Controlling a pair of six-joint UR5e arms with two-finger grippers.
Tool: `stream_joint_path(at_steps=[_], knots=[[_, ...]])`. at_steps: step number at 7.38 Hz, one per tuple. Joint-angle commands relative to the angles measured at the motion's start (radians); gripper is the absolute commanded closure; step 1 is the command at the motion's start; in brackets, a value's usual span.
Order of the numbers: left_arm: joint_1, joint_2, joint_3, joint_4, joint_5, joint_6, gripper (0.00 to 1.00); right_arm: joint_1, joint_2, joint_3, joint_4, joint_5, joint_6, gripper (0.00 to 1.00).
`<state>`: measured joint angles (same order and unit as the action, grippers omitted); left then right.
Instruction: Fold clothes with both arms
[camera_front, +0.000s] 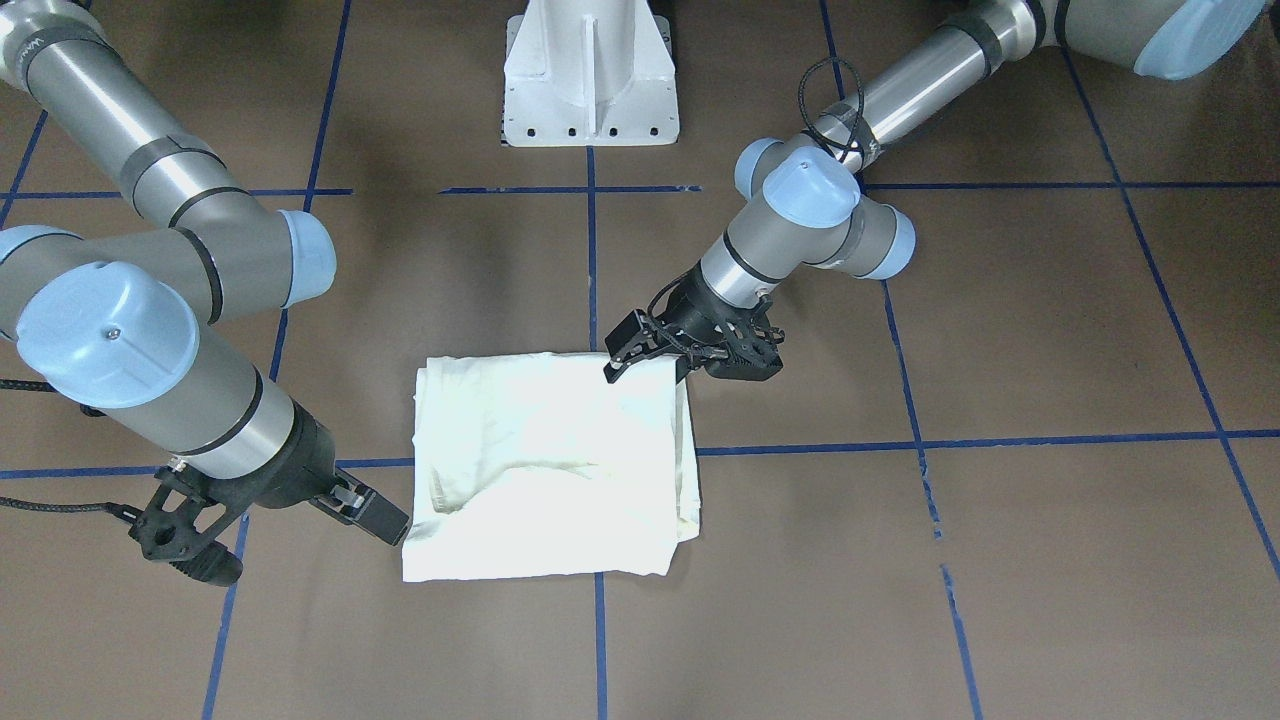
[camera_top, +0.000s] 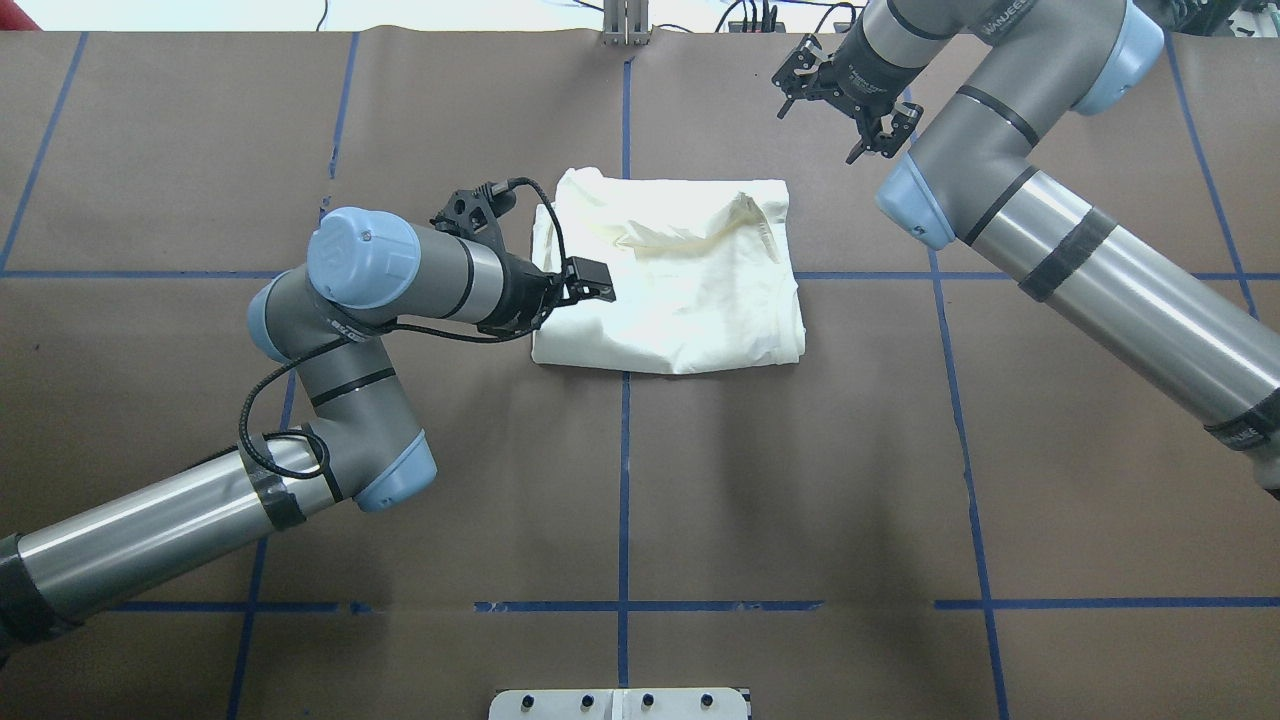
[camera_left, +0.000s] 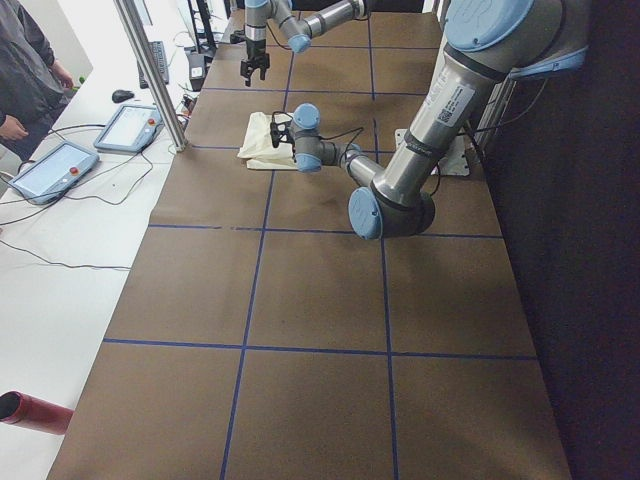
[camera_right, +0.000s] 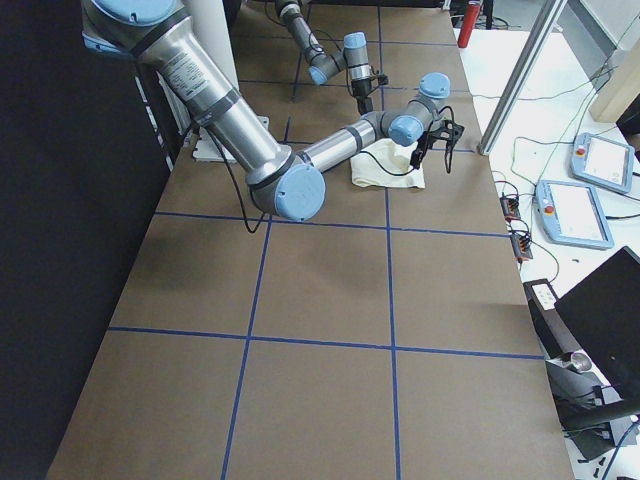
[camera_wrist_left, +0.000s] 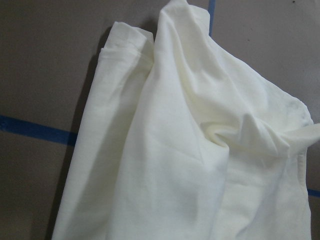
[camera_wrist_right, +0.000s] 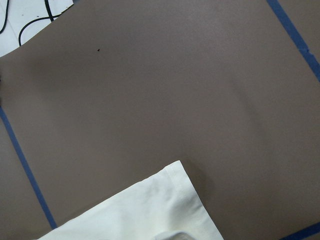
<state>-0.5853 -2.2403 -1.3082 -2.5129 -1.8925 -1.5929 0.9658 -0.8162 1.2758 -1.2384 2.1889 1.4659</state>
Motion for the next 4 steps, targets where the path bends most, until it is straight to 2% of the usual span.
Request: stream_joint_path(at_steps=[1, 2, 3, 4], knots=[[0.065, 0.001, -0.012, -0.006, -0.002, 0.007, 0.00, 0.002, -0.008, 0.010, 0.001, 0.000, -0.006, 0.00], [0.081, 0.007, -0.047, -0.006, -0.003, 0.008, 0.00, 0.002, -0.009, 0.011, 0.002, -0.001, -0.006, 0.00], [0.097, 0.064, -0.128, -0.027, -0.031, 0.013, 0.00, 0.002, -0.020, 0.014, 0.004, -0.003, -0.006, 0.00], [0.098, 0.121, -0.207, -0.033, -0.101, 0.016, 0.00, 0.002, -0.038, 0.023, 0.007, -0.006, -0.019, 0.00]])
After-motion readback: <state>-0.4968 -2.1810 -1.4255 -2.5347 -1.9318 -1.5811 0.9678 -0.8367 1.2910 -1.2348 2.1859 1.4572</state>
